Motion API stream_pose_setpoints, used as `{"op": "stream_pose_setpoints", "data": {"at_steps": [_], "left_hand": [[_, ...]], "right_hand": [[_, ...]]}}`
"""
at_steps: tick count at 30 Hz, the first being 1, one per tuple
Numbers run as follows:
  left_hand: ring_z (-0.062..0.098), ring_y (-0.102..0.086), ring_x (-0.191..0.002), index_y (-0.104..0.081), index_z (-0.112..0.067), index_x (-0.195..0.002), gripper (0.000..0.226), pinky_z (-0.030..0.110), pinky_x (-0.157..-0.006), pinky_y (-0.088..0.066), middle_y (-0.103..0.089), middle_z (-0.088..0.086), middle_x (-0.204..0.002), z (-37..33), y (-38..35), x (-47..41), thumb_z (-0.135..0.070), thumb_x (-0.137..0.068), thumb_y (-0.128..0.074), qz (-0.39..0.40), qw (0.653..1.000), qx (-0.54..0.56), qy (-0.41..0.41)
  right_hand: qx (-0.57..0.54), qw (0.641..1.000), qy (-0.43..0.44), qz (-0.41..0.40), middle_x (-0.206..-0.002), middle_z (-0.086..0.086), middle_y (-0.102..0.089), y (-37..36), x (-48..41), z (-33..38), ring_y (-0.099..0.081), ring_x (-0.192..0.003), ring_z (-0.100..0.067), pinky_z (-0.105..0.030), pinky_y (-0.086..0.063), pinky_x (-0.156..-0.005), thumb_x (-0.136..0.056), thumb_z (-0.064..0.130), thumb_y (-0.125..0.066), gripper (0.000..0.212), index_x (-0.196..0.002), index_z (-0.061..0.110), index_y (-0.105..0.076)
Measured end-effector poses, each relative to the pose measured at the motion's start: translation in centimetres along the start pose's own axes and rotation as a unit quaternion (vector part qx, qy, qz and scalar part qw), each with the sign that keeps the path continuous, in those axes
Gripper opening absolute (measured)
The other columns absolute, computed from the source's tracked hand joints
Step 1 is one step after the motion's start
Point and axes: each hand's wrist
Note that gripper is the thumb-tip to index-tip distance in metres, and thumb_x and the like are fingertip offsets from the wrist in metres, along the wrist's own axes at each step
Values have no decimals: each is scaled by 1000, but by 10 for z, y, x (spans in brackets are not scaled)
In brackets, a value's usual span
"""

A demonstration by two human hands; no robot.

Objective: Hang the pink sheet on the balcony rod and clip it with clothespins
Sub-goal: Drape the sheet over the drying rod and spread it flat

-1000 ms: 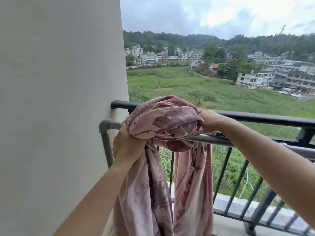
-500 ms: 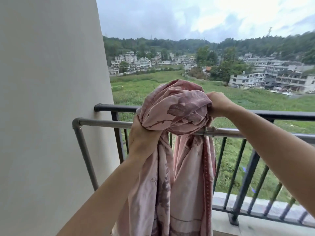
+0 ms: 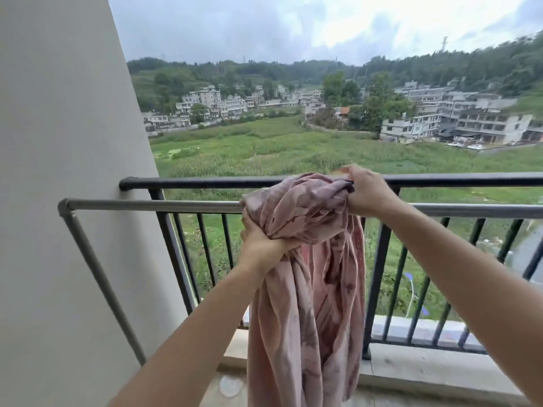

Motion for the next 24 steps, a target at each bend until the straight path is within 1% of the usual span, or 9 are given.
{"op": "stream_pose_setpoints", "data": {"at_steps": [3, 8, 9, 11, 14, 16, 19, 21, 24], "left_hand": [[13, -47, -118, 12, -35, -150, 145, 30, -103, -37, -45, -7, -139, 15, -9, 9, -45, -51, -94, 41, 999, -28, 11], [22, -24, -144, 14, -33, -154, 145, 45, -116, -18, -17, -5, -161, 2, -1, 12, -98, -45, -56, 69, 996, 29, 40], [24, -21, -146, 3, -32, -156, 141, 49, -116, -15, -12, -2, -163, 1, 3, 10, -103, -45, -45, 56, 996, 54, 49], [29, -38, -138, -29, -20, -153, 133, 52, -115, -27, -33, 7, -156, 0, 13, 2, -103, -50, -40, 19, 995, 74, 63], [20, -65, -95, -62, -9, -117, 79, 40, -89, -53, -70, 4, -108, -2, 27, -7, -77, -78, -56, -7, 997, 69, 39], [11, -61, -68, -67, -13, -92, 47, 28, -65, -51, -69, -4, -76, -1, 32, -11, -59, -90, -58, -31, 998, 55, -11], [7, -46, -49, -59, -17, -74, 37, 21, -46, -38, -54, -10, -54, -5, 35, -13, -48, -94, -60, -42, 993, 26, -104], [9, -50, -51, -56, -19, -74, 30, 23, -48, -41, -57, -7, -57, -16, 40, -17, -39, -96, -60, -7, 991, 98, -93], [12, -62, -60, -61, -20, -79, 21, 24, -54, -51, -66, -1, -69, -37, 56, -35, -29, -98, -58, 39, 972, 227, -45]], "right_hand": [[-53, 991, 25, -118, -127, -16, -60, -25, 36, -20, -55, -118, -31, -38, -43, -98, -96, 15, -53, 36, -130, 6, -57], [-177, 953, 34, -244, -112, 1, -58, -59, 81, -16, -58, -101, -14, -27, -46, -81, -93, 34, -58, 20, -111, 24, -59], [-231, 947, -14, -223, -105, 4, -61, -64, 87, -14, -62, -94, -13, -25, -47, -76, -92, 44, -56, 19, -102, 28, -57], [-343, 926, -120, -103, -101, 2, -69, -73, 94, -9, -68, -90, -16, -32, -55, -78, -88, 65, -51, 42, -102, 26, -57], [-384, 907, -170, 27, -114, -3, -71, -80, 92, 2, -68, -103, -22, -44, -54, -93, -86, 67, -58, 63, -126, 17, -53], [-492, 846, -195, 58, -108, -9, -72, -77, 83, 12, -69, -91, -20, -35, -56, -81, -91, 50, -63, 59, -130, 8, -54], [-579, 771, -204, 170, -82, -13, -64, -58, 80, 18, -61, -67, -21, -28, -53, -60, -96, 38, -59, 38, -114, 5, -65], [-557, 788, -189, 180, -72, -8, -65, -46, 79, 16, -56, -59, -18, -26, -49, -53, -98, 32, -58, 30, -95, 4, -69], [-493, 843, -200, 79, -72, -9, -64, -23, 69, 10, -54, -63, -19, -30, -48, -58, -101, 20, -53, 26, -89, 1, -68]]}}
Point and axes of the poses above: each hand's wrist, its own x-axis away from the middle knuckle, its own y-axis out of the back of the hand, z = x × y
